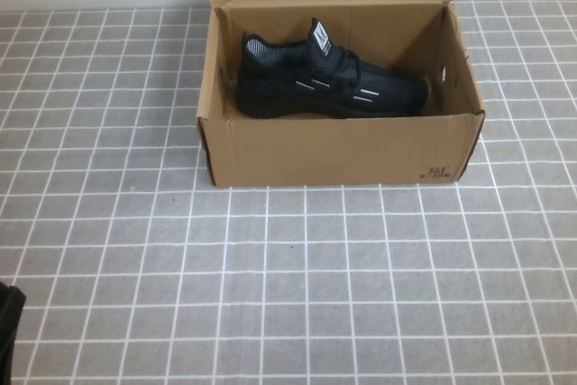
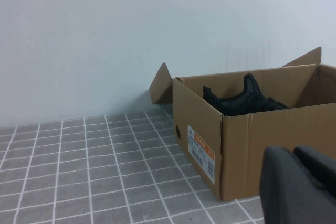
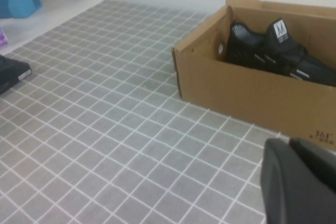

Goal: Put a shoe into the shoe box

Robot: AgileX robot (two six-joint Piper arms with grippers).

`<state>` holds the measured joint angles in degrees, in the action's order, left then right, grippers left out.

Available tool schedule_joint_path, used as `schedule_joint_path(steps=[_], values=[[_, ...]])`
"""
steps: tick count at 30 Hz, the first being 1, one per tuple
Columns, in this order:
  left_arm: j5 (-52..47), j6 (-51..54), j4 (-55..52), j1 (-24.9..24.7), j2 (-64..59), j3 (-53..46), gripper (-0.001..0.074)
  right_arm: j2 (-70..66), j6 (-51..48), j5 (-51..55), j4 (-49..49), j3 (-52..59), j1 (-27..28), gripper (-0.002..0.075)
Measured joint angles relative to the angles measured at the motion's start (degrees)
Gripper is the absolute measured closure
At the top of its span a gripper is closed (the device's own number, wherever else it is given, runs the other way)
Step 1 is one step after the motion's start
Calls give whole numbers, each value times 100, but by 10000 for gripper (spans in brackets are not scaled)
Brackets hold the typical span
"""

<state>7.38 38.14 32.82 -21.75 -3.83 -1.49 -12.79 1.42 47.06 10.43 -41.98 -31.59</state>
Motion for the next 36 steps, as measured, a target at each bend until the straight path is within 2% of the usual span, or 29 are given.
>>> schedule_joint_path(steps=[13, 17, 19, 21, 27, 29, 32, 36], values=[[4, 12, 9, 0, 0, 0, 736, 0, 0, 216, 22, 0, 0, 742], [4, 12, 9, 0, 0, 0, 736, 0, 0, 131, -439, 111, 0, 742], [4, 12, 9, 0, 0, 0, 736, 0, 0, -364, -764, 418, 65, 743], [4, 12, 9, 0, 0, 0, 736, 0, 0, -1336, -1110, 1003, 291, 742], [4, 12, 9, 0, 0, 0, 736, 46, -9, -4862, -1392, 3236, 1474, 742], [4, 12, 9, 0, 0, 0, 736, 207, -9, -5488, -1339, 3793, 1752, 742], [4, 12, 9, 0, 0, 0, 736, 571, -9, -5679, -1110, 4175, 2004, 742], [4, 12, 9, 0, 0, 0, 736, 1057, -9, -5332, -976, 4332, 2103, 742]])
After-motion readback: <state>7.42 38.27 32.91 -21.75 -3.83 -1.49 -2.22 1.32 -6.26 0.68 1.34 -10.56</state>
